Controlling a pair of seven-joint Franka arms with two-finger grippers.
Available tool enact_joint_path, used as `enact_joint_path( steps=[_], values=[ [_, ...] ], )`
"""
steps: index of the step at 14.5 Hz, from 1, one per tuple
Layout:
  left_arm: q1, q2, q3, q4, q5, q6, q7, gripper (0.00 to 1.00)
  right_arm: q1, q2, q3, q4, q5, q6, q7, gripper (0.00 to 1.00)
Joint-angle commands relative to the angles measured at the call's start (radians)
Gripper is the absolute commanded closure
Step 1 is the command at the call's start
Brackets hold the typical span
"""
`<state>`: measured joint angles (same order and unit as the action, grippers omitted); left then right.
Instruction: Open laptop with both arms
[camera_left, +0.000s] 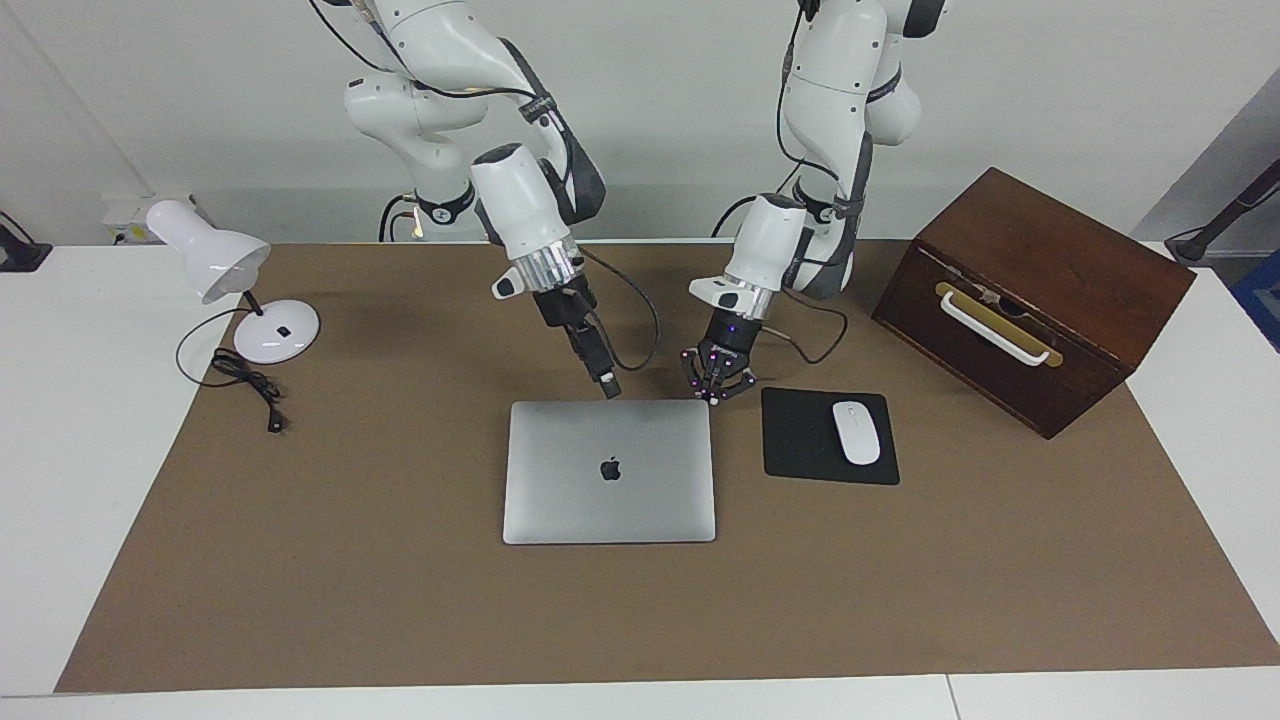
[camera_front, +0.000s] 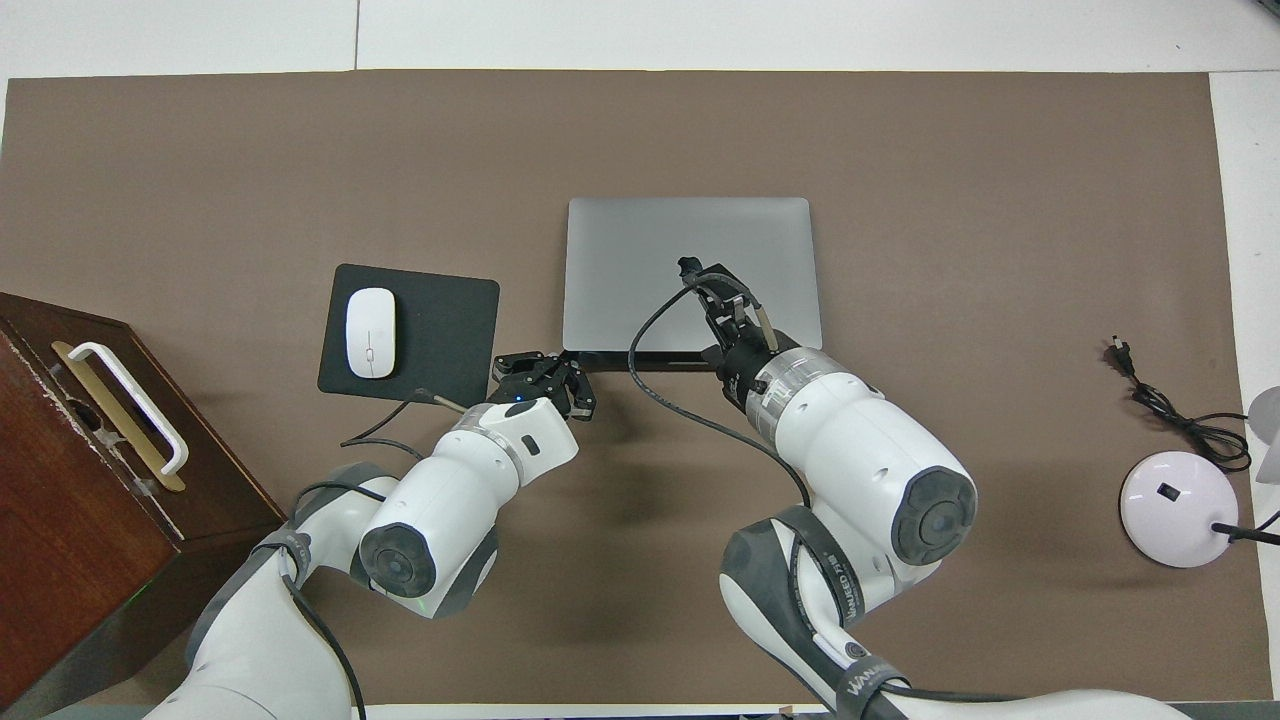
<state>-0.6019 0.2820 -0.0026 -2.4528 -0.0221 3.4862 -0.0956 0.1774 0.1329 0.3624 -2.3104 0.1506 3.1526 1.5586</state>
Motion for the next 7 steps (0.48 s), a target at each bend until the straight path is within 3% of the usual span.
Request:
enact_joint_path(
  steps=[1,7],
  values=[
    [-0.016,0.039,0.013,0.032,-0.010,0.016,0.010,1.00,0.007,0.004,0.006,-0.033,0.021,0.030,0.023,0.00],
    [-0.016,0.060,0.013,0.054,-0.010,0.016,0.010,1.00,0.011,0.036,0.007,-0.041,0.021,0.050,0.051,0.00]
  ],
)
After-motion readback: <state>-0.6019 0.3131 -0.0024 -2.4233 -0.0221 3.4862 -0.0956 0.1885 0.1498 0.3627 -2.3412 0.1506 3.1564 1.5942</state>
